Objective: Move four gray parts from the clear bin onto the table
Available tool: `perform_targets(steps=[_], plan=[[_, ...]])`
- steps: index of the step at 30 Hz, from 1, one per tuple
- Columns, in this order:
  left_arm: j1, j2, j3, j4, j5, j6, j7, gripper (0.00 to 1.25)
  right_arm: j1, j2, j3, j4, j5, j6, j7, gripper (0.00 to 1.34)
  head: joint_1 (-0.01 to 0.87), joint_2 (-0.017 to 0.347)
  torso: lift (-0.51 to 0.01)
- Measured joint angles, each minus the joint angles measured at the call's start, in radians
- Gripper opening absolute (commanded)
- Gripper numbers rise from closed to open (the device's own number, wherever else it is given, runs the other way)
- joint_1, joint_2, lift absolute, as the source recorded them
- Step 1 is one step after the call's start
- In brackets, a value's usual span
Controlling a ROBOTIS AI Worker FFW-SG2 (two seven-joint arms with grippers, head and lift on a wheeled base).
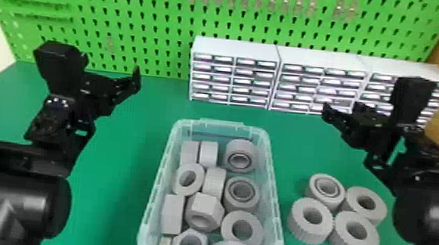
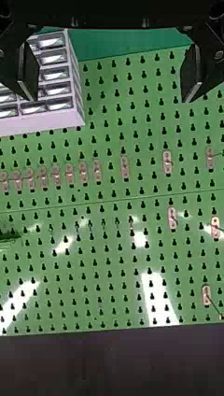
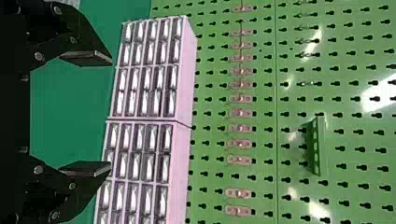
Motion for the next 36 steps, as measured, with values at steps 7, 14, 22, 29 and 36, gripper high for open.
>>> perform_targets(steps=[7,14,22,29,36], plan=[[0.0,0.0,0.004,0.001,0.0,0.0,0.002,1.11,0.0,0.002,-0.001,-0.003,-0.001,0.0,0.0,0.87,0.686,0.026,-0.05],[0.0,0.0,0.008,0.001,0.0,0.0,0.003,1.11,-0.005,0.002,-0.001,-0.007,-0.001,0.0,0.0,0.87,0.686,0.026,-0.05],[-0.005,0.0,0.006,0.001,0.001,0.0,0.003,1.11,-0.007,-0.002,-0.004,-0.016,-0.001,0.005,0.0,0.87,0.686,0.026,-0.05],[-0.006,0.0,0.007,0.001,0.011,0.001,0.003,1.11,-0.007,-0.002,-0.009,-0.025,0.0,0.008,0.0,0.87,0.686,0.026,-0.05],[-0.005,0.0,0.009,0.001,0.016,0.001,0.003,1.11,-0.008,-0.002,-0.009,-0.026,0.001,0.01,0.0,0.87,0.686,0.026,-0.05]])
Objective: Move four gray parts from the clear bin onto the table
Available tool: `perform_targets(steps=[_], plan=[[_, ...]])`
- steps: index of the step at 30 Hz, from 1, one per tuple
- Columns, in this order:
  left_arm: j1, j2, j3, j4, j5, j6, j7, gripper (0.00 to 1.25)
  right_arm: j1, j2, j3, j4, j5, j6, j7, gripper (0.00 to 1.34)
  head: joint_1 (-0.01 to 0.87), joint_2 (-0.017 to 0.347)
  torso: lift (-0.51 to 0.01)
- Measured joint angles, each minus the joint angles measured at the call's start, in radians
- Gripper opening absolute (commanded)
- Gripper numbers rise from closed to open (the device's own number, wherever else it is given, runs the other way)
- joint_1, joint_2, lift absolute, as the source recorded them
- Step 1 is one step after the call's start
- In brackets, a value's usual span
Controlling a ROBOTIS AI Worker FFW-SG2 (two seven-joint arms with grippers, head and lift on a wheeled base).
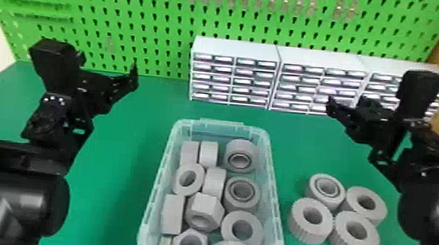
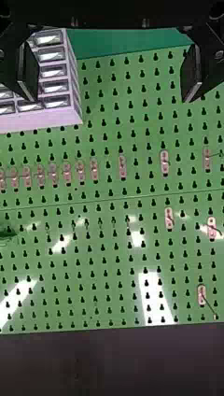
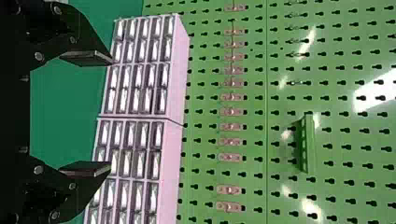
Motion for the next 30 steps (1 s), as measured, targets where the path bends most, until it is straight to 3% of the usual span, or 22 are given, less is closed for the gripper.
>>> perform_targets(steps=[30], plan=[[-0.004,0.0,-0.003,0.007,0.012,0.0,0.0,1.12,0.006,-0.002,-0.006,-0.003,0.006,0.009,0.0,0.87,0.686,0.026,-0.05]])
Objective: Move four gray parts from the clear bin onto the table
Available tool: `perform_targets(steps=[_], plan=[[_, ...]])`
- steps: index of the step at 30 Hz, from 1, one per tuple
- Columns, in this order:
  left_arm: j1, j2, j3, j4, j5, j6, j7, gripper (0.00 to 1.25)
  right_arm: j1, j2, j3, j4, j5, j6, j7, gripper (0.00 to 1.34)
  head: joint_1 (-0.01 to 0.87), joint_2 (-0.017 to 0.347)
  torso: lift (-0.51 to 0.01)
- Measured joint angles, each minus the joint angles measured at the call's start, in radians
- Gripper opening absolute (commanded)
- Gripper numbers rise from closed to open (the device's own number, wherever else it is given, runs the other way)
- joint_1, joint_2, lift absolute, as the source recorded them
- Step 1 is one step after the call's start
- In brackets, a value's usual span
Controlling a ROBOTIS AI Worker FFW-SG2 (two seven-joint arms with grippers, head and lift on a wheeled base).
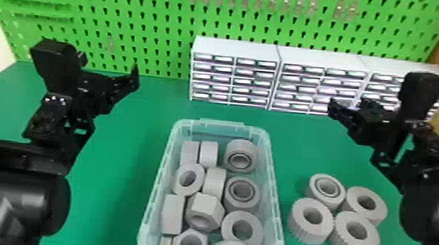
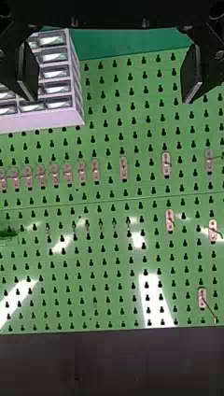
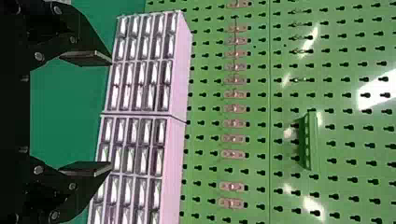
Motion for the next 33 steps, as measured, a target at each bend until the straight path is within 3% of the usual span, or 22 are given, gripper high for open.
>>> perform_targets(steps=[33], plan=[[-0.019,0.018,-0.022,0.0,-0.036,0.0,0.0,1.12,0.003,-0.007,0.026,0.008,-0.004,0.006,-0.002,0.87,0.686,0.026,-0.05]])
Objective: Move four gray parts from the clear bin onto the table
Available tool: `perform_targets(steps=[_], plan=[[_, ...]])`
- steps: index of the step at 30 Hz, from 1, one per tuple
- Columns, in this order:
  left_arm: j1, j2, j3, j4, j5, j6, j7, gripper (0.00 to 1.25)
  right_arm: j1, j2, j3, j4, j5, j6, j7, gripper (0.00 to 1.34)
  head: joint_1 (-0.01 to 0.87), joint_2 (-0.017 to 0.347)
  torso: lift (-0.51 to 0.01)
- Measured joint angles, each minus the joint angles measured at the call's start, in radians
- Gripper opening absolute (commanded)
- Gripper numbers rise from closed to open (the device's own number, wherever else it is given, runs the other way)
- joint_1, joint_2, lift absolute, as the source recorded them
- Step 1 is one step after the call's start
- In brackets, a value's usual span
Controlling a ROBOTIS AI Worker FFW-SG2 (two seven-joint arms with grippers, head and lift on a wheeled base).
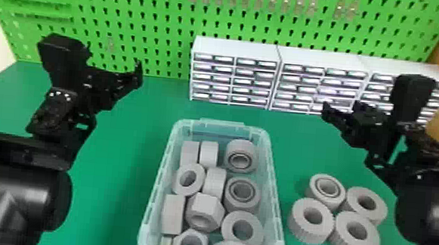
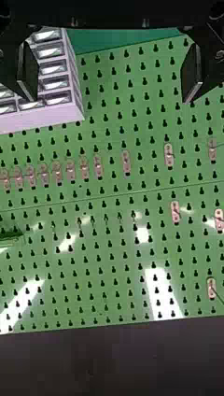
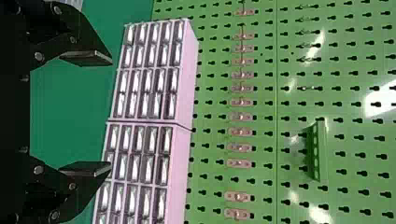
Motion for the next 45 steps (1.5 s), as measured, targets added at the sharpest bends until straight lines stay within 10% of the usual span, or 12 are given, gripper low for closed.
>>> perform_targets(steps=[45], plan=[[0.001,-0.001,0.014,0.0,0.016,-0.021,0.011,1.12,-0.047,0.008,0.033,-0.004,0.003,-0.007,-0.007,0.87,0.686,0.026,-0.05]])
